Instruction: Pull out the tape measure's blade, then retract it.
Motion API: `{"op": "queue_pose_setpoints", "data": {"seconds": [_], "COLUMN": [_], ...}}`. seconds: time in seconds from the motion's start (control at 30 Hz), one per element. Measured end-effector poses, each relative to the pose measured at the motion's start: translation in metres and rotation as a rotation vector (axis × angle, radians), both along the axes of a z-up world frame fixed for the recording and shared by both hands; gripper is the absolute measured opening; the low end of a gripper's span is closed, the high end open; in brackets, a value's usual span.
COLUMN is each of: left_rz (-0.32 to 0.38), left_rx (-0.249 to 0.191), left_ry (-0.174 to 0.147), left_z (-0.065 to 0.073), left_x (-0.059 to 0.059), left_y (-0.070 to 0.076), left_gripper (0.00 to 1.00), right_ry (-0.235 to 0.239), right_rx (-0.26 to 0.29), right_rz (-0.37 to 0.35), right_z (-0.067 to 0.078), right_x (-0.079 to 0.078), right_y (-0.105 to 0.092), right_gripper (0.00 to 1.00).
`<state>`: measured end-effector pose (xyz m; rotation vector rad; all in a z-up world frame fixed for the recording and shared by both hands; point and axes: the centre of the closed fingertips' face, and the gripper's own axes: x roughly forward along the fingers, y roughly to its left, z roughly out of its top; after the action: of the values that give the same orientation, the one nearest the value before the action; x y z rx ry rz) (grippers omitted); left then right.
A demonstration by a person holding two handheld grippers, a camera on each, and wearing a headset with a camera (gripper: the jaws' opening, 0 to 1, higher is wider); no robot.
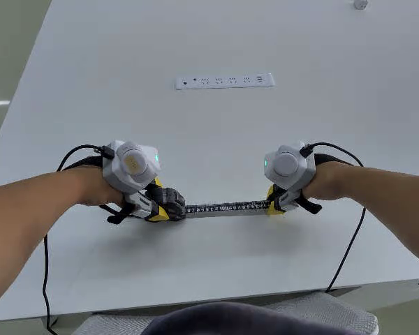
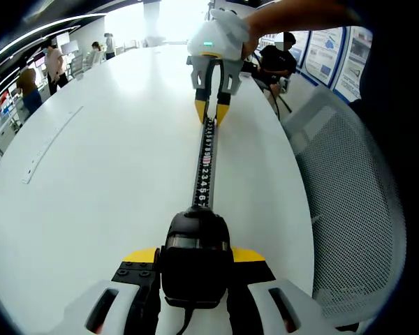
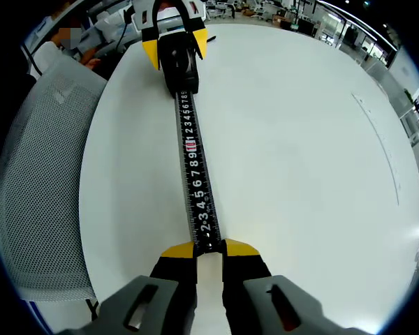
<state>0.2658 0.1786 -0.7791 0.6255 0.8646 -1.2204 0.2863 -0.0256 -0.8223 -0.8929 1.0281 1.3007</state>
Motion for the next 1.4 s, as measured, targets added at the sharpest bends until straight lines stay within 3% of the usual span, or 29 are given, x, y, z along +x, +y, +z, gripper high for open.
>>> {"op": "queue_pose_setpoints", "data": {"seconds": [1.4], "left_rz": [0.007], "left_rx": [0.0], "left_ry": [0.006], "left_z": [-0.001], "left_x": [0.0], "left_y": [0.0], "left_gripper": [0.33], "right_ry": [0.001], "right_rx": [-0.012], "right_rz": [-0.03], "right_z": [0.001], "right_x": [0.001], "right_y": [-0.02], "right_gripper": [0.12]}}
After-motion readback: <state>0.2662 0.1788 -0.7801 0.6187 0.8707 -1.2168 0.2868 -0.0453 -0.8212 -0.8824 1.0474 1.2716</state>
